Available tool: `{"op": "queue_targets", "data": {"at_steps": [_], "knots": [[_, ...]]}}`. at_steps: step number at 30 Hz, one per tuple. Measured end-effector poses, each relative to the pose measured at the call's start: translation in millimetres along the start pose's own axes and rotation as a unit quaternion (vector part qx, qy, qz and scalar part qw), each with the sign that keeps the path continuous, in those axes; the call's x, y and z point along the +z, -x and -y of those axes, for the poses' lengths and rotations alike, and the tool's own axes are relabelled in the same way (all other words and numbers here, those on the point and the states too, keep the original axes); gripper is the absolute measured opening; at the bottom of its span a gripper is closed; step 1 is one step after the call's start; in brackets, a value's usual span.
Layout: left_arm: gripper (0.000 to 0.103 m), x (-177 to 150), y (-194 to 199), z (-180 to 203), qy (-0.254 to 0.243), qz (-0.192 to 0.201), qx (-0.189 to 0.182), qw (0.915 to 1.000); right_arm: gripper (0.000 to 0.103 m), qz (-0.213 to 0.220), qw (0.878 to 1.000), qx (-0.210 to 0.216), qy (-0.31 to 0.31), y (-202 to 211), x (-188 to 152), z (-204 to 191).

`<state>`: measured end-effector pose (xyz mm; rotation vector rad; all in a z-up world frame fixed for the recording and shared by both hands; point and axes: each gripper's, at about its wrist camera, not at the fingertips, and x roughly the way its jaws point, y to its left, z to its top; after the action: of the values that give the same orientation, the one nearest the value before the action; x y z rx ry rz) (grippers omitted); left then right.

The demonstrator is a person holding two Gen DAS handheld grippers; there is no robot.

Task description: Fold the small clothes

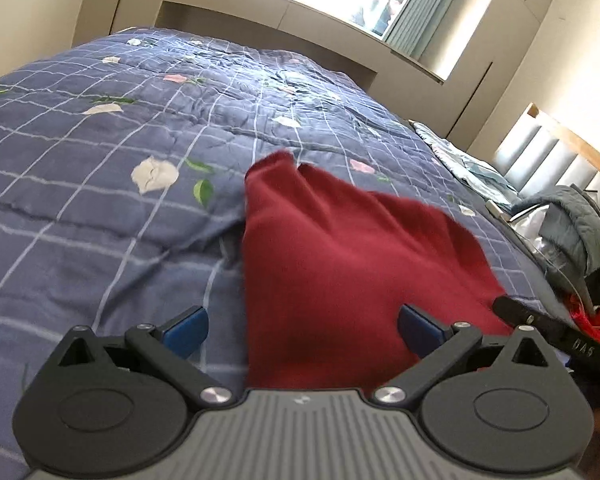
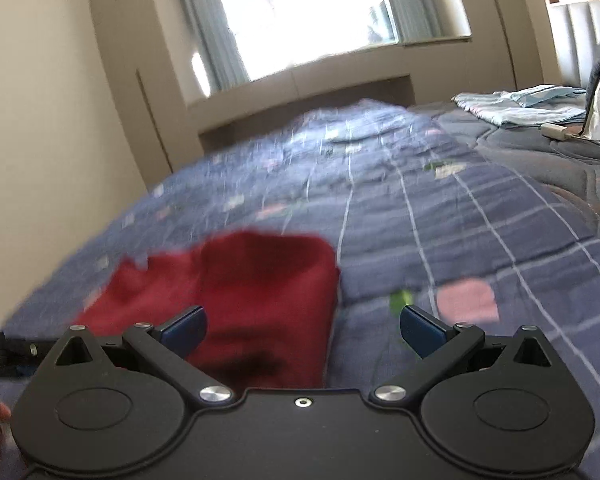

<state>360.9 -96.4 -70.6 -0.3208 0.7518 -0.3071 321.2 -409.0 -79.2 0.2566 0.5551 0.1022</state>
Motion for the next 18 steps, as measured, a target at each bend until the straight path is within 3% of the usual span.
{"op": "queue_targets", "data": {"at_steps": [5,10,18], "knots": [[0.103,-8.1,-1.4,-5.8,0.012,0.005,-0.005,0.9999,0.102,-0.016,0.999,-0.025,0.014,6.2,-11.8,-3.7],[0.103,-10.5,-1.1,-4.1,0.008,0.012,0.001,0.9999,0.102,-0.014,0.999,-0.026,0.010,4.0,-15.0,-1.3],[0.102,-4.2,2.2,-0.4,0.015,-0.007,0.009,0.9998,0.103,-0.008,1.000,-0.016,-0.003,5.7,-16.1,4.8]]}}
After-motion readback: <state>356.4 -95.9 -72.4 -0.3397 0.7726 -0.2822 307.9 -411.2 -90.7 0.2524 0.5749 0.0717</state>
